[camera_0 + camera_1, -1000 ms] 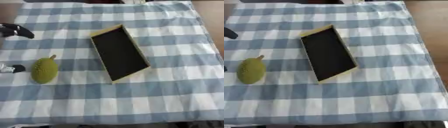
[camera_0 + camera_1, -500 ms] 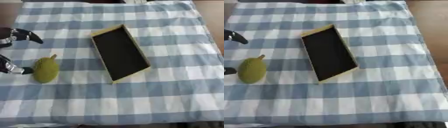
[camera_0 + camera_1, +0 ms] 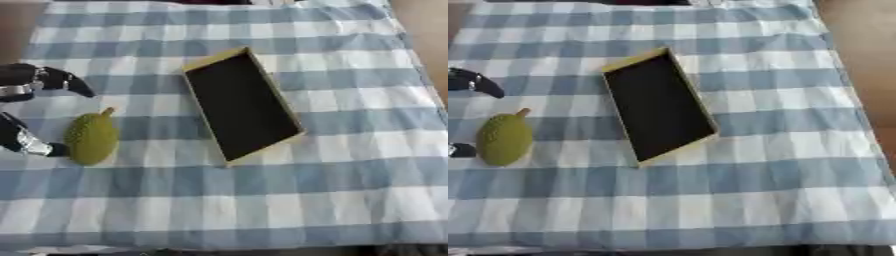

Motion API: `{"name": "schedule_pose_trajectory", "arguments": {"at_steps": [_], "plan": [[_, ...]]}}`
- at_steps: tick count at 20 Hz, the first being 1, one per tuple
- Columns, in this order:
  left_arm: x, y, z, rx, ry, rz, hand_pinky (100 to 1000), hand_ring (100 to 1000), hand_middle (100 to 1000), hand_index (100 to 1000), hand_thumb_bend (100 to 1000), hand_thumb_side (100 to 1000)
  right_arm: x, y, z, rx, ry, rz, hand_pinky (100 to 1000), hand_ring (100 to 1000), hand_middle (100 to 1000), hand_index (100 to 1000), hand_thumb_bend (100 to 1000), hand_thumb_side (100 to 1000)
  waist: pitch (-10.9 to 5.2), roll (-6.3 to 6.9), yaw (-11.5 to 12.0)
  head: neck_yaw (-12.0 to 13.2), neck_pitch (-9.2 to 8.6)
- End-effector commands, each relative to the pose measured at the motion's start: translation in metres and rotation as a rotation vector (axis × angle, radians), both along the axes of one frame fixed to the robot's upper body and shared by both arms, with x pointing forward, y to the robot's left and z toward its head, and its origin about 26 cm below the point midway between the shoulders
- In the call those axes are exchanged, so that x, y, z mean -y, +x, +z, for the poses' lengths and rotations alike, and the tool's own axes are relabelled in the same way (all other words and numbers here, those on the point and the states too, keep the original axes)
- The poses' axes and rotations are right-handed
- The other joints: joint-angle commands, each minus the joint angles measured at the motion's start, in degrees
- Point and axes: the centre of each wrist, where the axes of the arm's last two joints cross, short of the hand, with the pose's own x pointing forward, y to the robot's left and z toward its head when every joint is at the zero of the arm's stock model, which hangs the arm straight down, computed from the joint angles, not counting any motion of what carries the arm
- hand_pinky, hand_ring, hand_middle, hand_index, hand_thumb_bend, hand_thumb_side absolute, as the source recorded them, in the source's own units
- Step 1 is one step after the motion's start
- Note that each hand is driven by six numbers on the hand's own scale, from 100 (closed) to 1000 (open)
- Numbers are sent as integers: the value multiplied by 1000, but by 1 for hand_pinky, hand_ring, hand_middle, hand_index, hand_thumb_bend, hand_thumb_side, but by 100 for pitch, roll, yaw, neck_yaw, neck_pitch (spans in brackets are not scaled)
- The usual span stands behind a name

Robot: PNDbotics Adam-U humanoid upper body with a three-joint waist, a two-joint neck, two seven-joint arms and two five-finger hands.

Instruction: Pick up objects on the table and place them in the box.

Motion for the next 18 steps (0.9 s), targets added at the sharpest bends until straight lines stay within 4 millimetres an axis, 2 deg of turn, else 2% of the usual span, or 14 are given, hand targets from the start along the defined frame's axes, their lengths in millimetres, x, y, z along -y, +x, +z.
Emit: {"name": "schedule_pose_trajectory", "arguments": {"at_steps": [1,5,13,18], "plan": [[-4,3,5,-5,45,12,885,870,828,917,596,369,0,-3,10,31,-13,5,791,667,620,679,128,579,-114,12,-19,2,31],[-4,7,-5,-26,60,33,885,871,828,918,597,315,0,-3,7,21,-7,3,792,668,620,679,127,583,-106,12,-41,55,15],[1,15,-23,-21,64,56,880,863,828,909,602,335,-1,-3,5,13,-4,9,793,668,619,678,124,586,-74,-5,-34,96,2],[3,18,-33,1,70,70,871,847,813,901,595,380,-2,-3,3,5,0,11,794,668,619,678,121,589,-55,-7,-36,92,-6]]}}
